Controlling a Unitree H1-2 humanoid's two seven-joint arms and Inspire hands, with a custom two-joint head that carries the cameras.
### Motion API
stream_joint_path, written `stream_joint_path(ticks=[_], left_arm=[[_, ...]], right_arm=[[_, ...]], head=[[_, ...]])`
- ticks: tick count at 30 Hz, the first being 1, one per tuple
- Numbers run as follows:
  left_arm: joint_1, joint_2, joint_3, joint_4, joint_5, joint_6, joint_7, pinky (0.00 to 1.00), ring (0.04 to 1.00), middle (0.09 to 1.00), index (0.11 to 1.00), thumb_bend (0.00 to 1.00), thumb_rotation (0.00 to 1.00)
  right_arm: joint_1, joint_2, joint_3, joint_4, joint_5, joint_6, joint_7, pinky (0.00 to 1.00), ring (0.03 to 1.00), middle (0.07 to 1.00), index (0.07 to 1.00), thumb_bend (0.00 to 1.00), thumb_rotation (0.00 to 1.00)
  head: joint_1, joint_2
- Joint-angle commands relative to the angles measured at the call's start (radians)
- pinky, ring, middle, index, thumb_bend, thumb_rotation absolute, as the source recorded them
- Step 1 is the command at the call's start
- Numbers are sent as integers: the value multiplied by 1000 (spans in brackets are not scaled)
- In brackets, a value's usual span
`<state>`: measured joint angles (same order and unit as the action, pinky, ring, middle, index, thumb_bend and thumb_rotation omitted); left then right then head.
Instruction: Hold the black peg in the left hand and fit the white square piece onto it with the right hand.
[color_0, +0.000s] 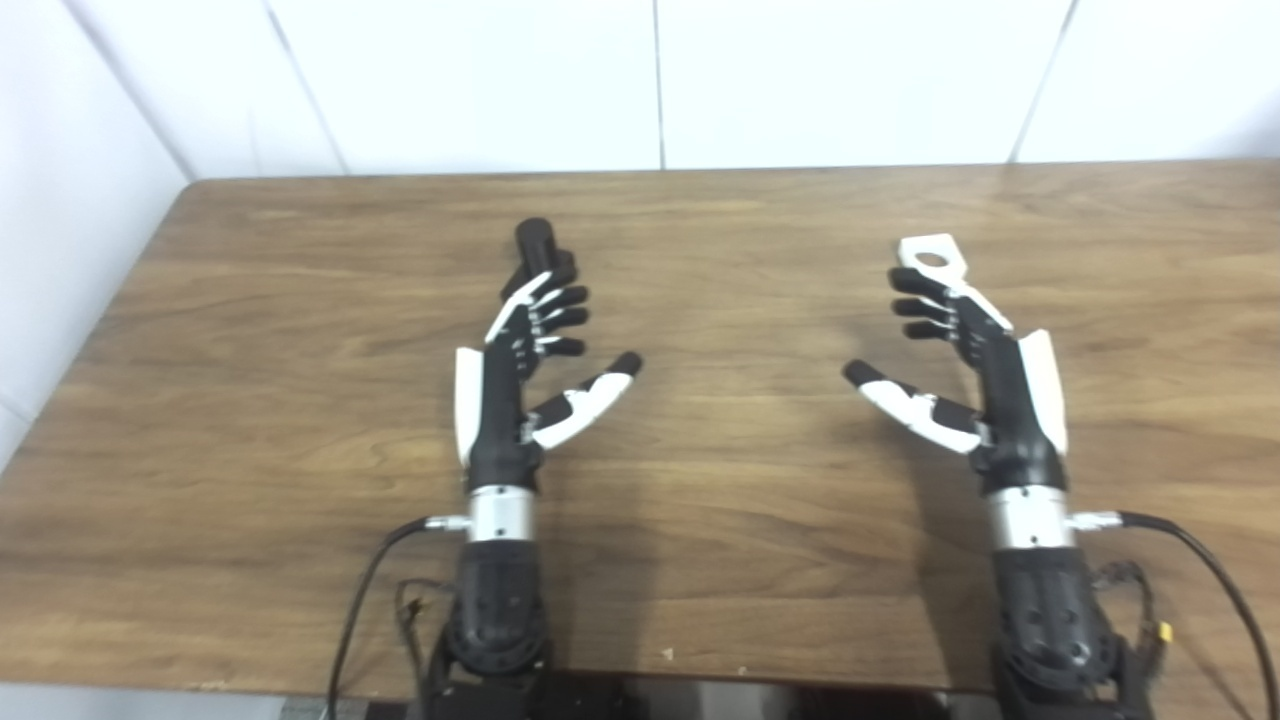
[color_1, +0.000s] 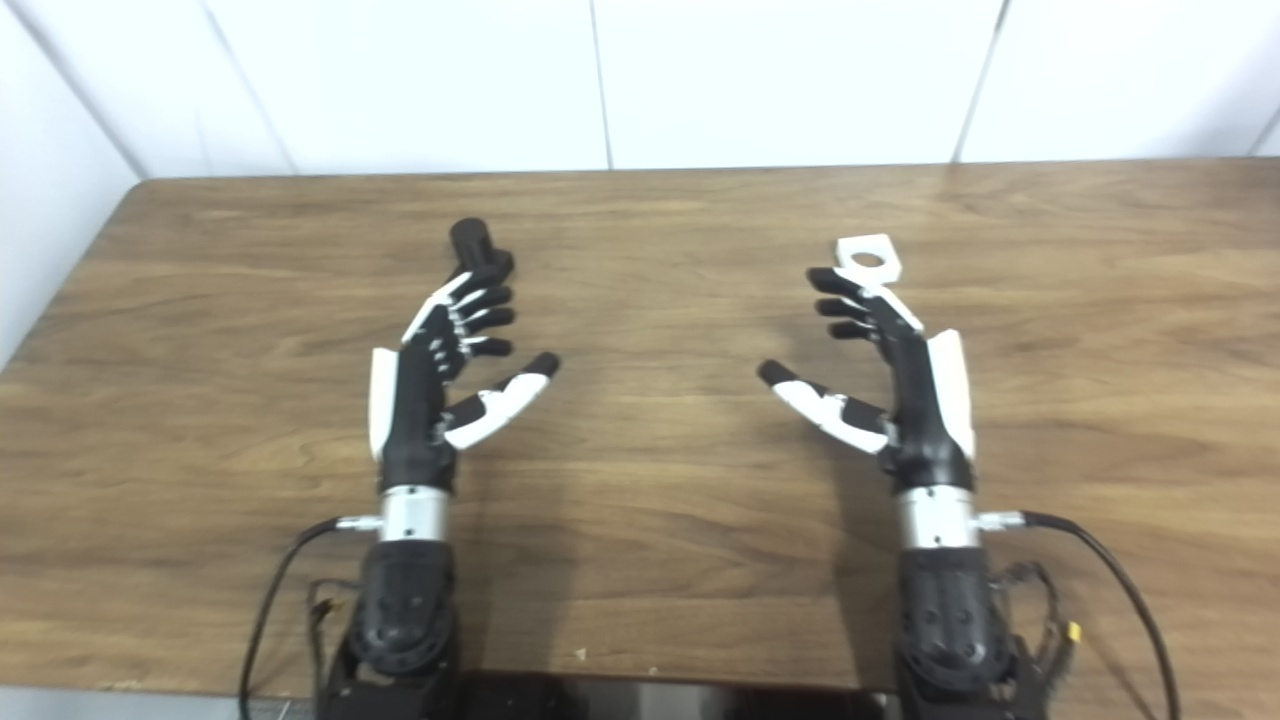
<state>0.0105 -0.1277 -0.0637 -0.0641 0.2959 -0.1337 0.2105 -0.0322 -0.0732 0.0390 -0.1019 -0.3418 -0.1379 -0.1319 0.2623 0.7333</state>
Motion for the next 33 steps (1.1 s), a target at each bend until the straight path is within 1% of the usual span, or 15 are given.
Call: stream_joint_path(ticks=[1, 7, 12, 16, 20, 22, 25, 28, 32, 33], left_arm=[[-37, -16, -16, -7, 26, -46, 20, 569, 703, 744, 762, 679, 92], [-36, -20, -22, -11, 36, -37, 29, 570, 701, 741, 760, 671, 62], [-40, -15, -16, -11, 29, -41, 31, 561, 704, 746, 759, 684, 97], [-40, -11, -15, -14, 32, -37, 30, 558, 704, 747, 761, 681, 93], [-47, 10, -17, -15, 61, -38, 30, 571, 721, 761, 771, 665, 111], [-57, 23, -13, -25, 82, -12, 27, 578, 730, 767, 771, 670, 129], [-74, 38, -3, -37, 90, 25, 18, 615, 740, 769, 757, 690, 171], [-90, 56, 5, -48, 94, 61, 8, 633, 747, 773, 756, 689, 188], [-120, 102, 17, -46, 141, 90, 13, 624, 752, 776, 726, 688, 214], [-127, 113, 17, -45, 166, 99, 18, 663, 772, 787, 704, 691, 226]], right_arm=[[-29, -11, -12, -19, 28, -46, 0, 664, 713, 762, 739, 662, 216], [-29, -12, -13, -24, 31, -39, -3, 651, 717, 752, 739, 671, 224], [-32, -11, -11, -23, 37, -37, 1, 665, 712, 766, 742, 669, 218], [-31, -11, -10, -22, 33, -43, -1, 661, 708, 765, 741, 668, 215], [-27, -12, -11, -25, 30, -39, -1, 657, 710, 766, 744, 663, 219], [-26, -11, -13, -27, 33, -35, 0, 659, 712, 766, 745, 665, 218], [-26, -13, -14, -34, 28, -30, 0, 663, 714, 766, 746, 660, 216], [-30, -15, -16, -27, 33, -41, -2, 656, 708, 762, 741, 661, 208], [-32, -14, -18, -24, 37, -36, -1, 658, 704, 763, 736, 664, 208], [-32, -14, -18, -24, 36, -36, -1, 656, 702, 760, 737, 664, 207]], head=[[2, -2], [-5, -3], [-5, -2], [-6, -2], [-6, -4], [-7, -4], [-6, -2], [-3, -2], [-2, -2], [-2, -2]])
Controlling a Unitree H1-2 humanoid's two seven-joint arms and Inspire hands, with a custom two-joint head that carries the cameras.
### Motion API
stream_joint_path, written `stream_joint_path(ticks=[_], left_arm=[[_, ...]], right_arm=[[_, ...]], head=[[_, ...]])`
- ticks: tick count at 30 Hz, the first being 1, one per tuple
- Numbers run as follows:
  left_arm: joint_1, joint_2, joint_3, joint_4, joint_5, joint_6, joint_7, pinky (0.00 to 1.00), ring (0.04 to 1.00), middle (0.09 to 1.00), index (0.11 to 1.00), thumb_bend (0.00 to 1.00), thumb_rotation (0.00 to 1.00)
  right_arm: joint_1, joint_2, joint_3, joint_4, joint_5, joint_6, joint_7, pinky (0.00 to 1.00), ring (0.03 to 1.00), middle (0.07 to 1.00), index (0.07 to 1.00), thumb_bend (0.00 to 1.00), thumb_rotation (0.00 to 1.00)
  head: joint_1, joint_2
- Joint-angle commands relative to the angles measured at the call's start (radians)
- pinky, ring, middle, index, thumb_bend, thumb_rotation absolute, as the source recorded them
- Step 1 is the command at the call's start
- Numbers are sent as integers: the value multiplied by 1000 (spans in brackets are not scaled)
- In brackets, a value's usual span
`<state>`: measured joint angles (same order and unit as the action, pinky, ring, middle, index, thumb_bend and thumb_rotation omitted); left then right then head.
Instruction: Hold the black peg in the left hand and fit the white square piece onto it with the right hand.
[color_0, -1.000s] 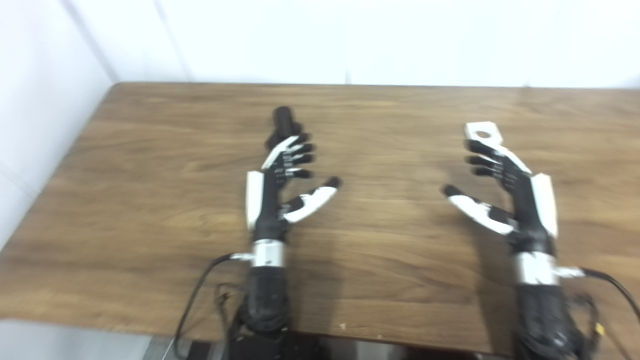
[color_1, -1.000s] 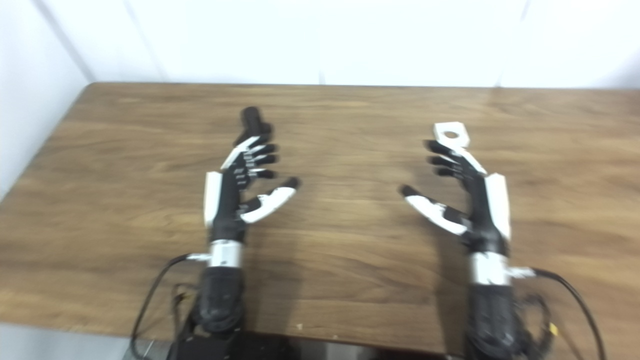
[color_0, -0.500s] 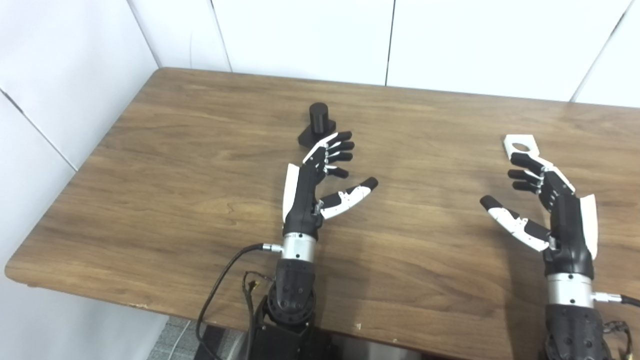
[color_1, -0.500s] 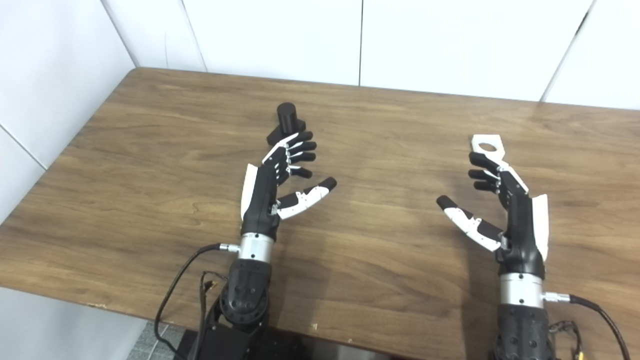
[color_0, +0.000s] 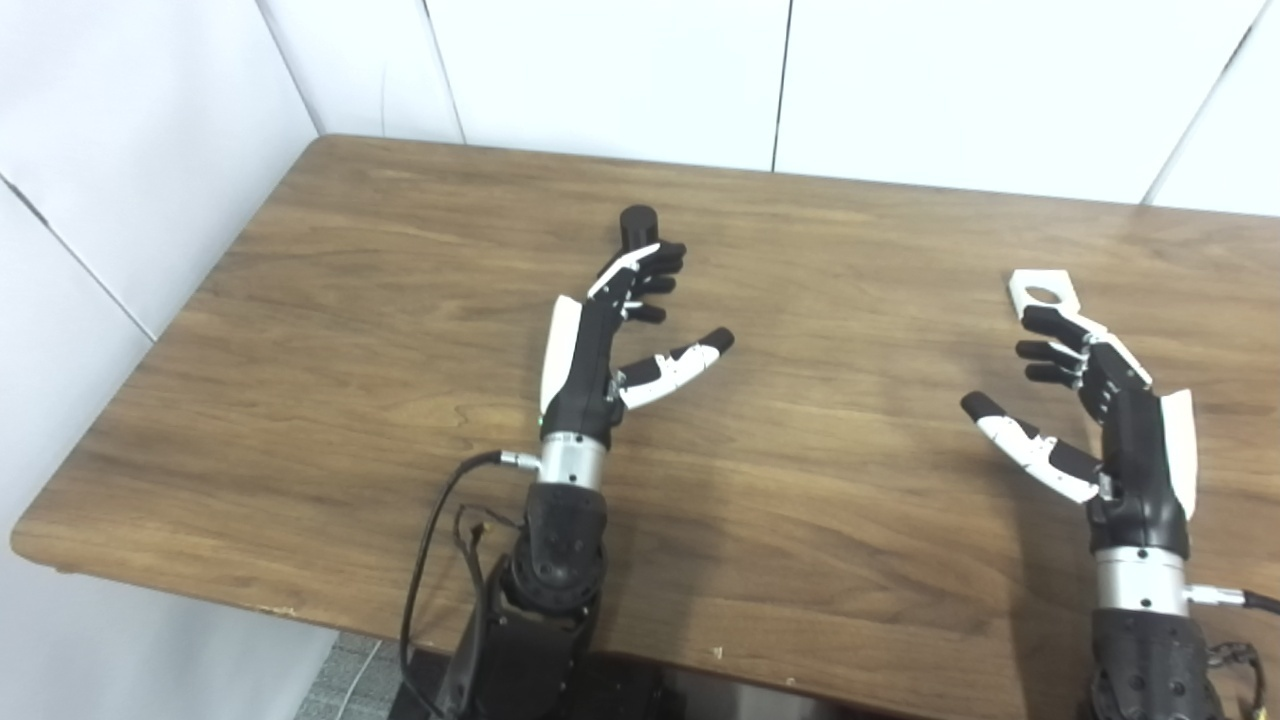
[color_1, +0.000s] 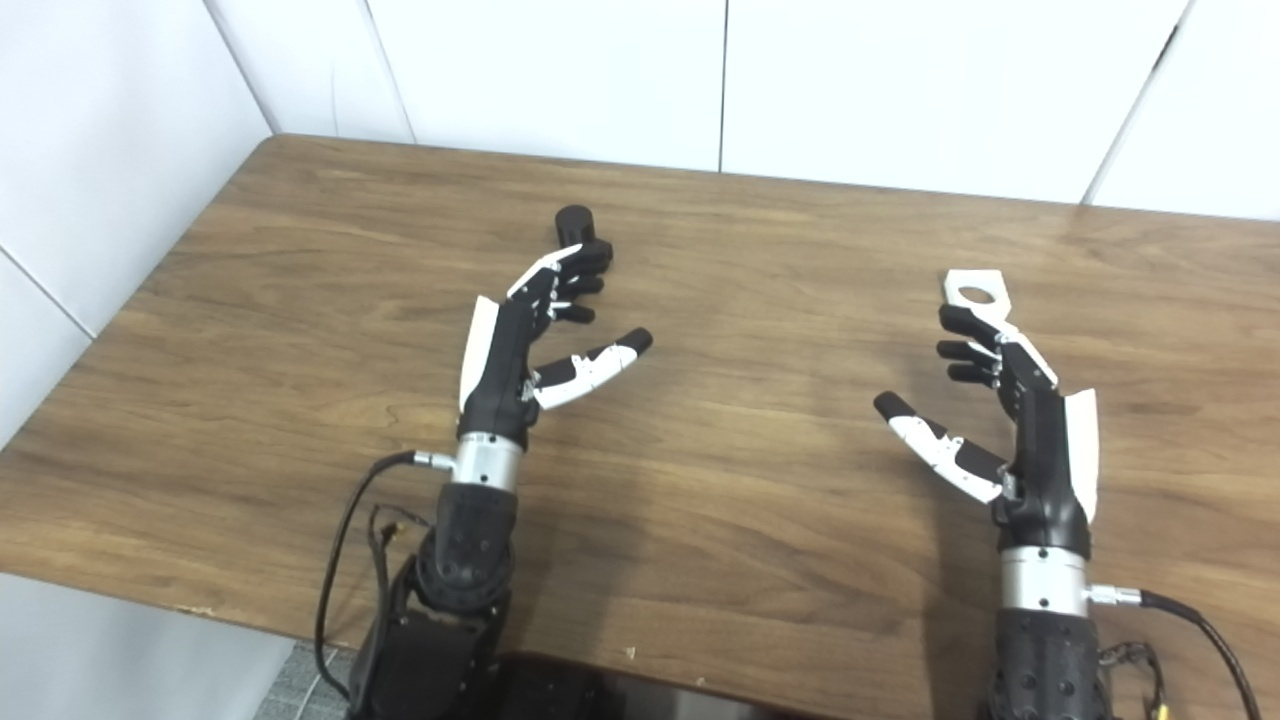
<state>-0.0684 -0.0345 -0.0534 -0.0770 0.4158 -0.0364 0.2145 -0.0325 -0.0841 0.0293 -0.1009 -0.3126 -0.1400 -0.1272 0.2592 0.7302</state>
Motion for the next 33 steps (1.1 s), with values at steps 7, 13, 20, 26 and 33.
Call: stream_joint_path(ticks=[7, 13, 20, 26, 33], left_arm=[[-107, 77, 30, -30, 109, 78, 21, 732, 820, 818, 657, 717, 280], [-151, 119, 36, -28, 189, 139, 29, 677, 802, 820, 656, 715, 301], [-204, 163, 31, -17, 301, 203, 49, 654, 804, 823, 650, 737, 345], [-244, 189, 7, 9, 418, 284, 62, 970, 969, 939, 698, 763, 442], [-298, 206, -14, 104, 498, 342, 98, 1000, 1000, 1000, 777, 826, 509]], right_arm=[[-39, -4, -9, -13, 9, -46, -9, 652, 699, 756, 729, 669, 196], [-44, 0, -8, -5, 8, -39, -11, 649, 697, 753, 730, 671, 193], [-43, -1, -10, -3, 10, -44, -12, 646, 696, 756, 730, 669, 192], [-36, -3, -7, -8, 3, -44, -12, 651, 702, 761, 730, 661, 209], [-31, -4, -9, -13, 1, -43, -14, 653, 706, 761, 732, 661, 201]], head=[[4, -1], [1, -3], [-4, -6], [-12, -4], [-21, -4]])
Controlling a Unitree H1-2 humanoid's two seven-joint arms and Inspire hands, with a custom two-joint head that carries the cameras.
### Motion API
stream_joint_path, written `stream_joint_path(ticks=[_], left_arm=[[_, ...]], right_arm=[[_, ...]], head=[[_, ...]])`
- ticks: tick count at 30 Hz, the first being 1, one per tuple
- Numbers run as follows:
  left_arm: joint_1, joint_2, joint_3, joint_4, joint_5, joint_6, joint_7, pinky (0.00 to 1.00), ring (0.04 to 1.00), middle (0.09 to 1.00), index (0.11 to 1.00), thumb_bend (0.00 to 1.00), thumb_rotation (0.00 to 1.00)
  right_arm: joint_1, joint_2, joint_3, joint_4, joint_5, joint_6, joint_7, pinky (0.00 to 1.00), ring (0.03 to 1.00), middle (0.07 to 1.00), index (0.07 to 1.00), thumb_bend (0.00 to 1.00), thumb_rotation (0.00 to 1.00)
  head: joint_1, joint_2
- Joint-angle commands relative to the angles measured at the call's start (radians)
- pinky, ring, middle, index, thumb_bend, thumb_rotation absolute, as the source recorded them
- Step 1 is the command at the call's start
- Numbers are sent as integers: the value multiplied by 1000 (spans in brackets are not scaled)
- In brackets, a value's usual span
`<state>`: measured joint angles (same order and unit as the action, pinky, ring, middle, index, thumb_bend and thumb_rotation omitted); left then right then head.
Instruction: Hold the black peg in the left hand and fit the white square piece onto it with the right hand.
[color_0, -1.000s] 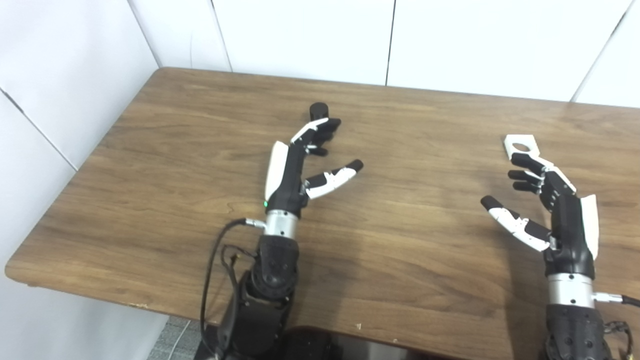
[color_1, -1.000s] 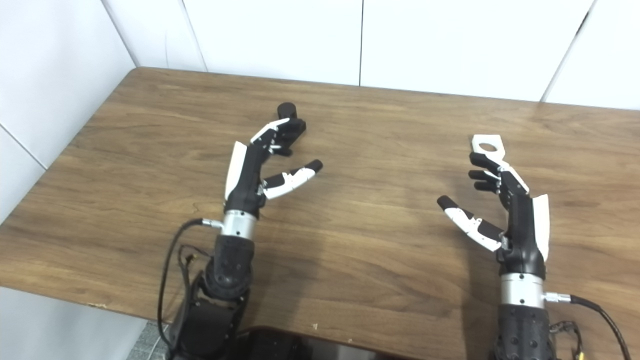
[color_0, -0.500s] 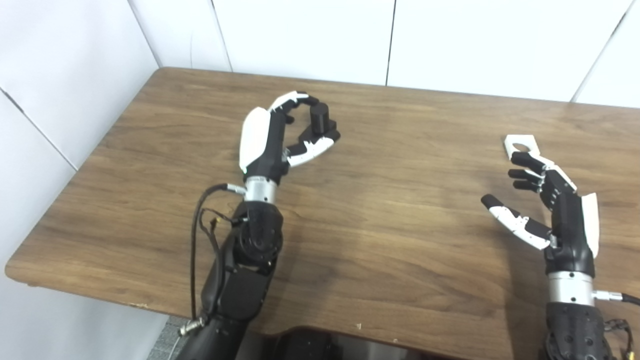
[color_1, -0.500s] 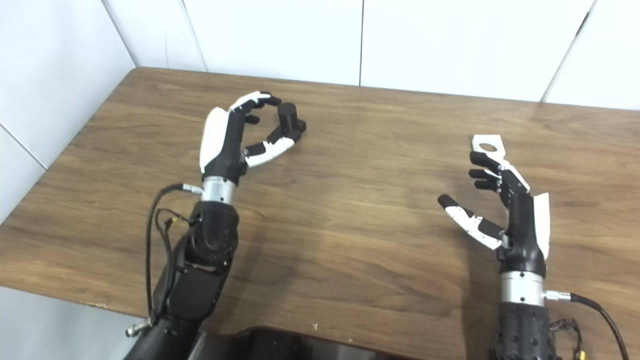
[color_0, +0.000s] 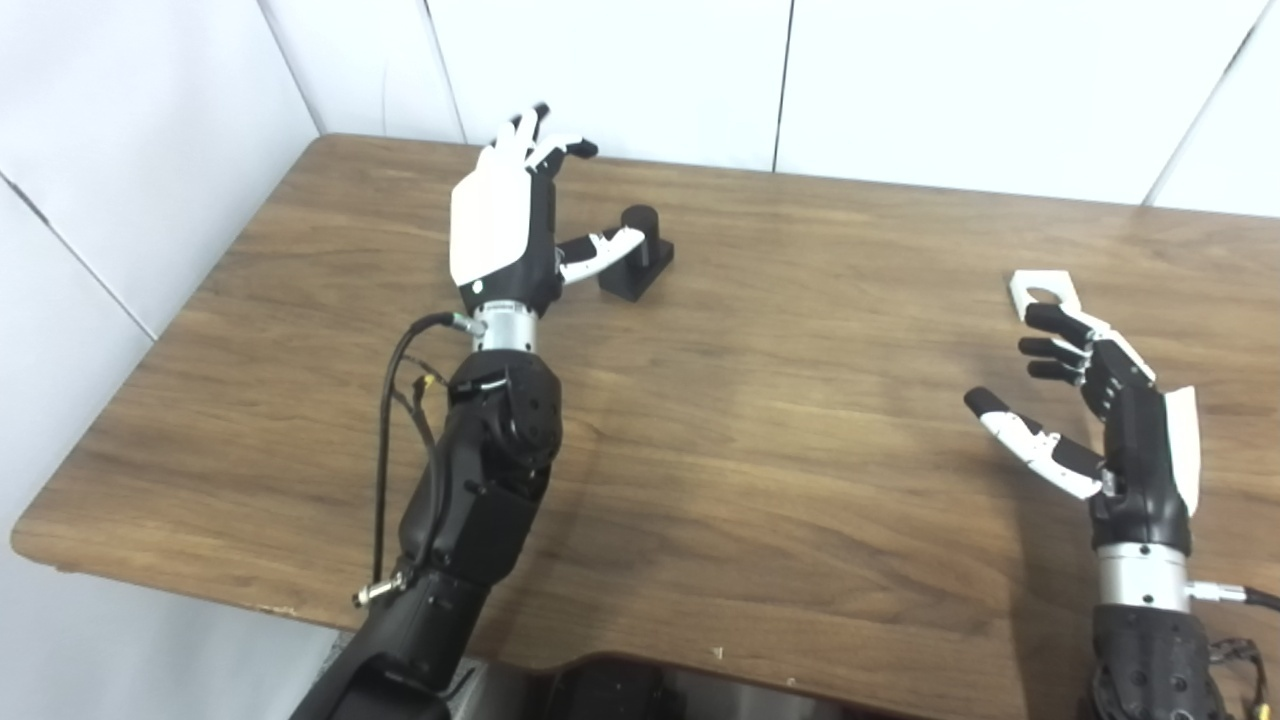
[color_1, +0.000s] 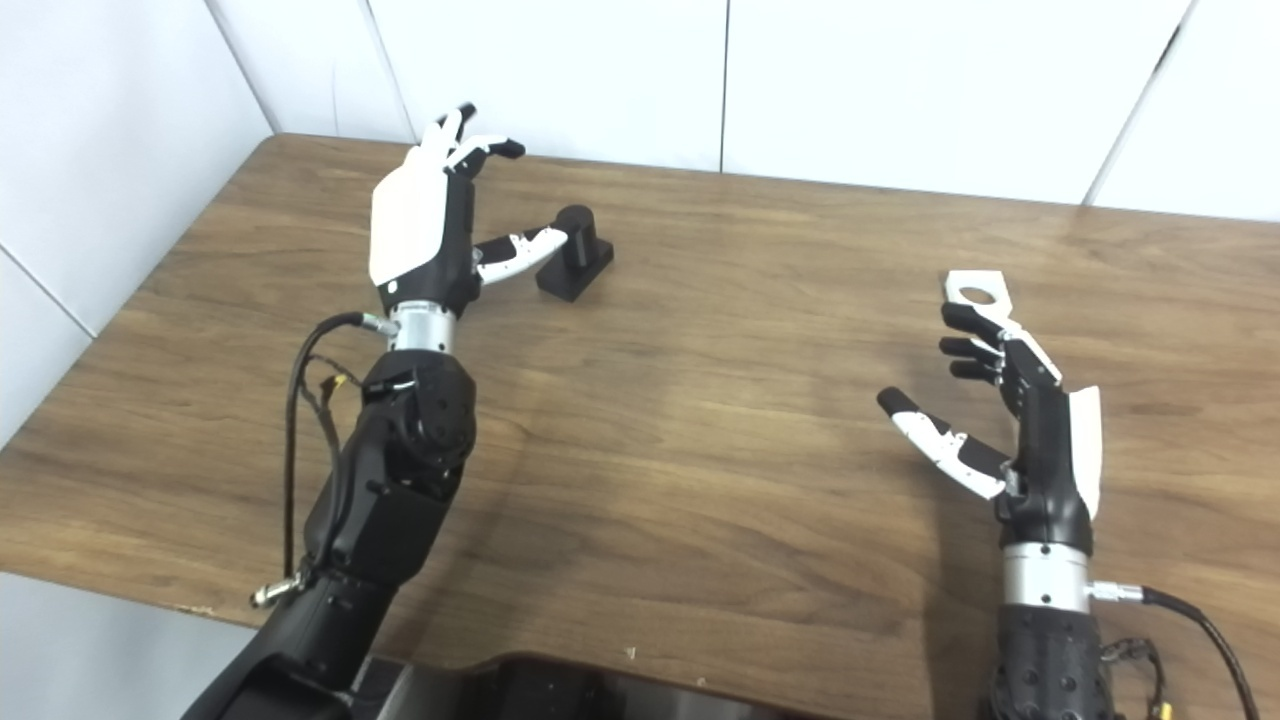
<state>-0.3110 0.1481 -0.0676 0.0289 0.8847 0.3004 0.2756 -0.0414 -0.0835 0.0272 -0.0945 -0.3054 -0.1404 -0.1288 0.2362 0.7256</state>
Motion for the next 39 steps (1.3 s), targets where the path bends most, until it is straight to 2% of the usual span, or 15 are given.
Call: stream_joint_path(ticks=[1, 5, 12, 17, 21, 29, 39], left_arm=[[-64, 27, -4, 12, 36, 14, 36, 1000, 1000, 1000, 783, 831, 514], [-97, 42, -25, 62, 52, 38, 30, 1000, 1000, 1000, 797, 857, 532], [-135, 60, -65, 125, 55, 76, 11, 1000, 1000, 1000, 769, 922, 557], [-154, 66, -90, 173, 37, 91, -6, 1000, 1000, 1000, 691, 960, 564], [-159, 62, -100, 202, 17, 96, -25, 1000, 1000, 1000, 662, 997, 595], [-149, 50, -126, 221, -2, 104, -30, 1000, 1000, 1000, 632, 1000, 607], [-155, 52, -148, 296, -11, 102, 2, 1000, 1000, 1000, 629, 994, 554]], right_arm=[[-21, -5, -7, -20, -9, -43, -14, 653, 706, 761, 733, 660, 202], [-16, -1, -9, -22, -3, -44, -18, 649, 704, 758, 731, 668, 195], [-7, 4, -9, -38, -8, -29, -21, 661, 706, 761, 735, 667, 224], [-3, 7, -9, -44, -20, -27, -26, 654, 703, 759, 736, 664, 223], [-2, 11, -7, -45, -28, -24, -28, 645, 700, 759, 738, 663, 228], [-2, 19, -4, -46, -43, -23, -39, 622, 693, 759, 735, 663, 225], [5, 16, -13, -57, -30, -13, -35, 645, 700, 765, 737, 660, 220]], head=[[-2, 1], [-9, 2], [-16, 5], [-27, 8], [-32, 9], [-35, 14], [-42, 19]])
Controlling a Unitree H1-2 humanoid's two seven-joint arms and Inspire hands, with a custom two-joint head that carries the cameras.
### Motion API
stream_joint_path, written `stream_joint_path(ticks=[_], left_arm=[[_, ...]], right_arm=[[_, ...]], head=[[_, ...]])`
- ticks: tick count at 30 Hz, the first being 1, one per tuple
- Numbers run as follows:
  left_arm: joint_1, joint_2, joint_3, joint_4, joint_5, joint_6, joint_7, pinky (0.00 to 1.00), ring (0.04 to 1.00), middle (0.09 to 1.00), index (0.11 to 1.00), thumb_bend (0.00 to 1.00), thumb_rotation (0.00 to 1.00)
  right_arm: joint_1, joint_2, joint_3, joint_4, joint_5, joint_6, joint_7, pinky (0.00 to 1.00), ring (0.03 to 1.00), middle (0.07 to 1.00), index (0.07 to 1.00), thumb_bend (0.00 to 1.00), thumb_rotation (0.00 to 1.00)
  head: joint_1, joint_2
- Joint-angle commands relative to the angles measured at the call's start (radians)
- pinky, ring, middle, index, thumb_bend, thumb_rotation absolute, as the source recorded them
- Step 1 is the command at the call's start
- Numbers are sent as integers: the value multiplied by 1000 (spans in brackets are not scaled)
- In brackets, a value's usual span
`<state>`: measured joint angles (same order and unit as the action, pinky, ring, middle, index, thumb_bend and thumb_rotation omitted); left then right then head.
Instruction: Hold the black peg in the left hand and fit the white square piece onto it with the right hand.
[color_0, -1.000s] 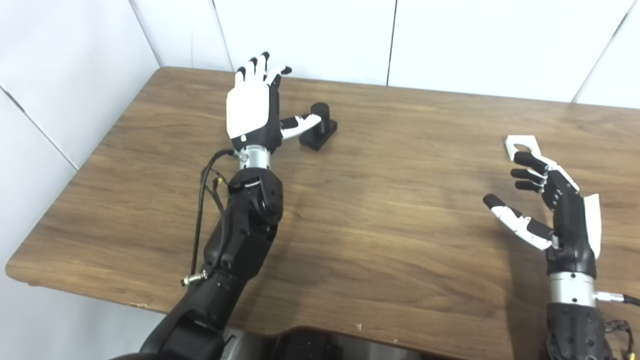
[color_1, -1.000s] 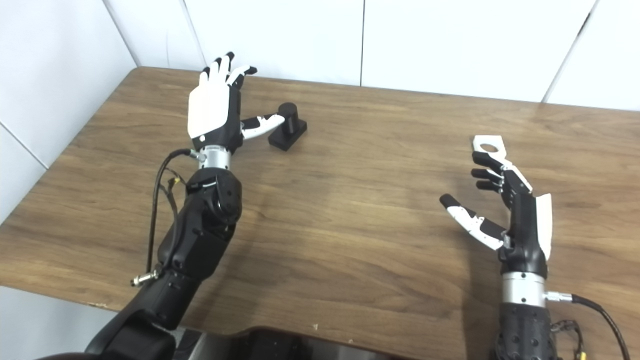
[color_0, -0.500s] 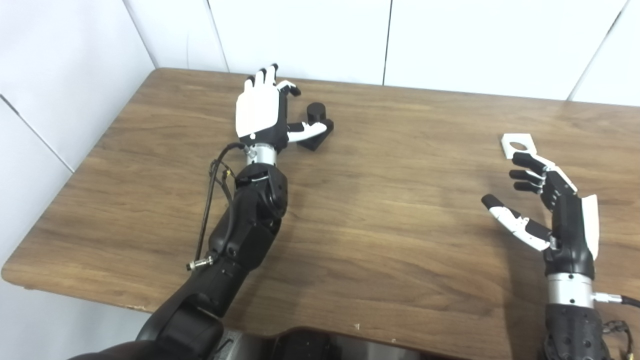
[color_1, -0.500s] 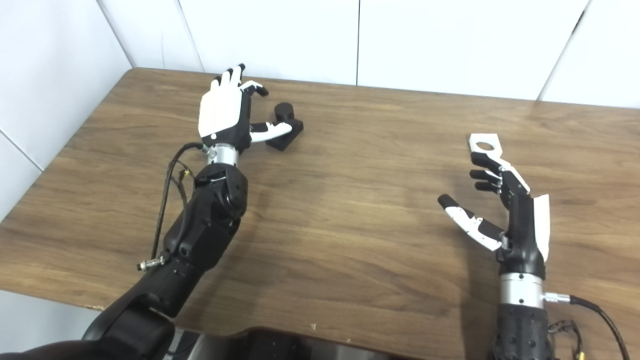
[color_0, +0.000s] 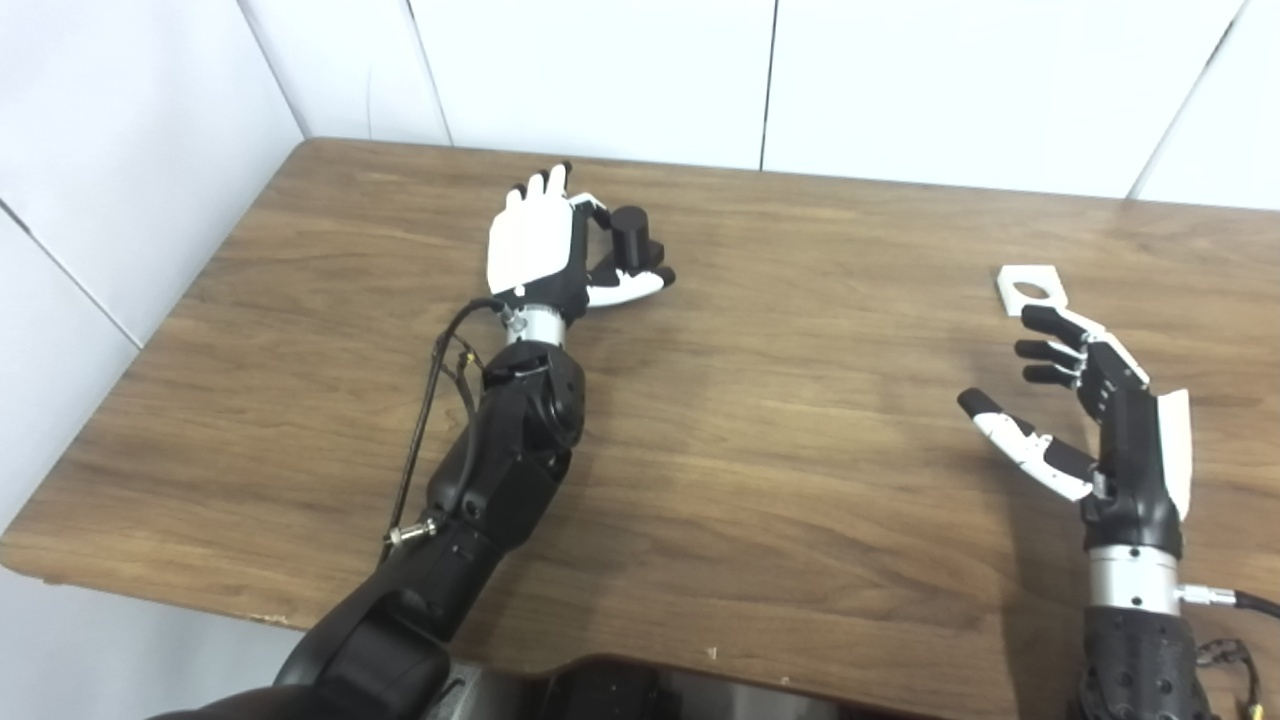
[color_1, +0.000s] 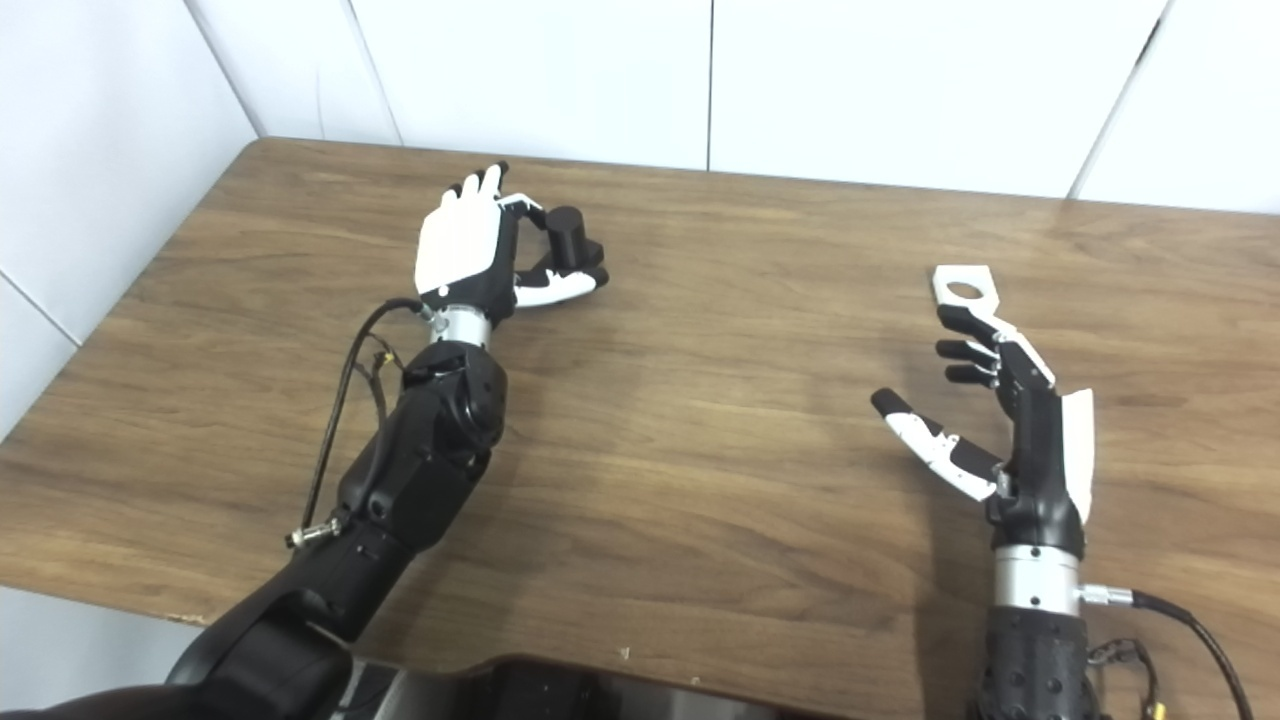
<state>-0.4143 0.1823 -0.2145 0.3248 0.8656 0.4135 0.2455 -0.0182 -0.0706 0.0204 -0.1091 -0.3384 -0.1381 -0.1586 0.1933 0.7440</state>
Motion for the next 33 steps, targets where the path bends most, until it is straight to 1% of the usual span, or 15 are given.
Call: stream_joint_path(ticks=[1, 3, 6, 11, 13, 18, 26, 27, 33], left_arm=[[-54, 19, -5, 15, 10, -8, 33, 1000, 1000, 1000, 630, 990, 554], [-59, 22, -17, 53, 17, -2, 41, 1000, 1000, 1000, 635, 987, 557], [-66, 24, -32, 114, 21, -11, 73, 1000, 1000, 1000, 630, 987, 549], [-72, 32, -52, 178, 13, -25, 111, 1000, 1000, 1000, 626, 972, 538], [-74, 36, -59, 191, 12, -27, 118, 1000, 1000, 1000, 624, 966, 541], [-78, 41, -72, 219, 7, -41, 152, 1000, 1000, 1000, 606, 940, 535], [-89, 33, -72, 244, -9, -66, 206, 1000, 1000, 961, 557, 849, 464], [-91, 32, -73, 248, -10, -68, 212, 1000, 1000, 954, 550, 834, 450], [-93, 30, -73, 244, -19, -75, 222, 1000, 1000, 940, 524, 780, 384]], right_arm=[[-17, 3, -7, -45, 3, -13, -5, 646, 700, 764, 738, 660, 223], [-14, 3, -7, -50, 1, -11, -4, 650, 701, 764, 740, 659, 224], [-9, 2, -9, -57, 0, -8, -3, 655, 704, 765, 738, 659, 230], [-3, -1, -14, -59, -1, -16, -6, 643, 698, 762, 731, 658, 226], [-3, -3, -16, -57, -2, -25, -8, 636, 694, 761, 728, 656, 217], [1, -3, -18, -63, -5, -14, -5, 627, 692, 762, 737, 655, 238], [3, -7, -23, -66, 4, -15, 0, 639, 693, 765, 728, 656, 234], [3, -8, -23, -68, 5, -14, 1, 642, 694, 766, 724, 657, 246], [8, -10, -24, -84, 3, -1, 9, 649, 701, 766, 736, 647, 264]], head=[[-2, 2], [-5, 4], [-8, 5], [-10, 8], [-11, 8], [-11, 7], [-11, 9], [-13, 11], [-16, 13]])
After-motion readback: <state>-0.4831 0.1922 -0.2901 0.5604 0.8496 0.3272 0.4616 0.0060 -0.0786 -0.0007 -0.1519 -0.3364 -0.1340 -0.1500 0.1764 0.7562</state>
